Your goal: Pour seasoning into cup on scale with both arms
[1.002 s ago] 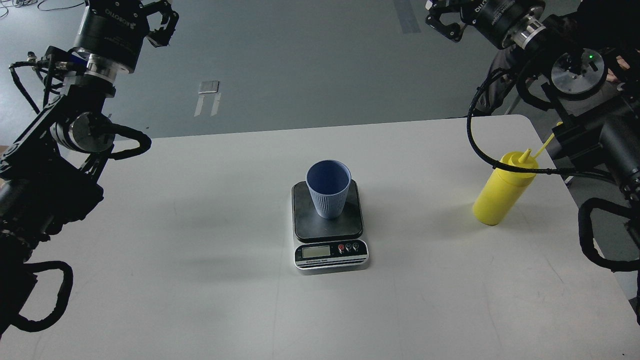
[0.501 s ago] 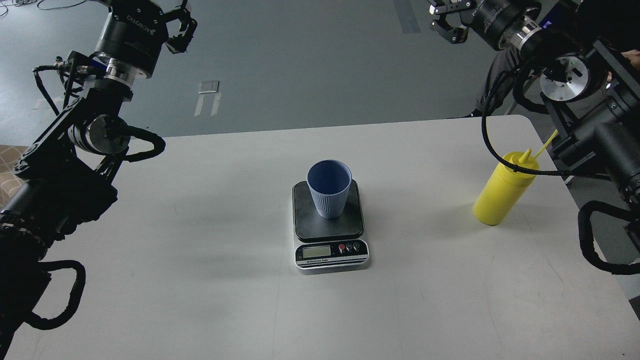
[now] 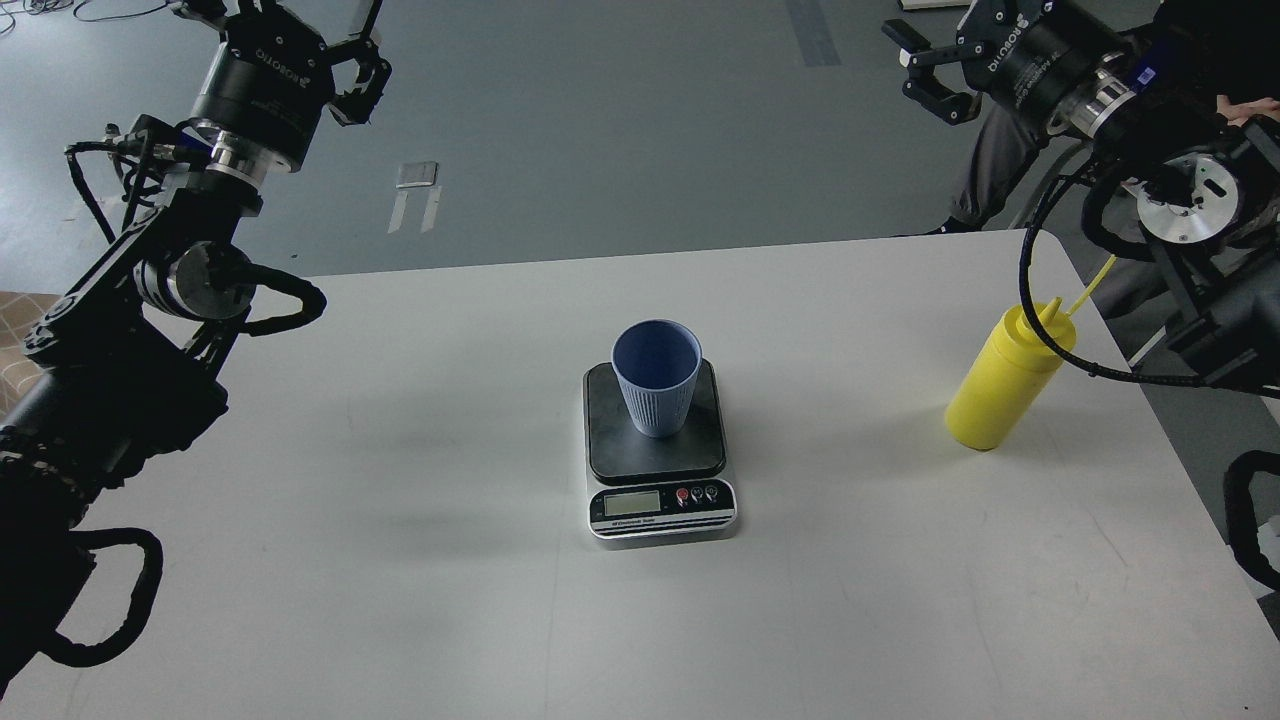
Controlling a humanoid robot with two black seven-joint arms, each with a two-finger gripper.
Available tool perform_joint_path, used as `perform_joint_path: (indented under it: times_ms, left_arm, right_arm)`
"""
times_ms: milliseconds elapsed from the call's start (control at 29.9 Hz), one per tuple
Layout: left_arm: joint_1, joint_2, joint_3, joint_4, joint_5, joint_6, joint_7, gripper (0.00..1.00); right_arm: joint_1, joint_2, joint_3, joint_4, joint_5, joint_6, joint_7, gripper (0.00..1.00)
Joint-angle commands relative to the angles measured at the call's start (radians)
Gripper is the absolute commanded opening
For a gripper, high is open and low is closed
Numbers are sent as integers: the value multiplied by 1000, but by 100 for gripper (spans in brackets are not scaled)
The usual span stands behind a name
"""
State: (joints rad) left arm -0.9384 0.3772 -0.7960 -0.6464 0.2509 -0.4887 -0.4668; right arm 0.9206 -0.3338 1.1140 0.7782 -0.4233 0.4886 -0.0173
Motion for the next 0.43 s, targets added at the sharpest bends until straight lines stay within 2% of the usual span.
perform_joint_path:
  times_ms: [0,167,401]
  left_arm:
    - [0,-9,1,1,-4,0,-3,98]
    - [1,-20,-8,2,-13,0,-4,98]
    - [3,-18,-9,2,-13,0,-4,98]
  right_arm:
    - [0,10,29,-1,6,0,-1,100]
    - [0,44,26,-1,171,0,-12,100]
    - [-11,44,18,4,176,0,-9,100]
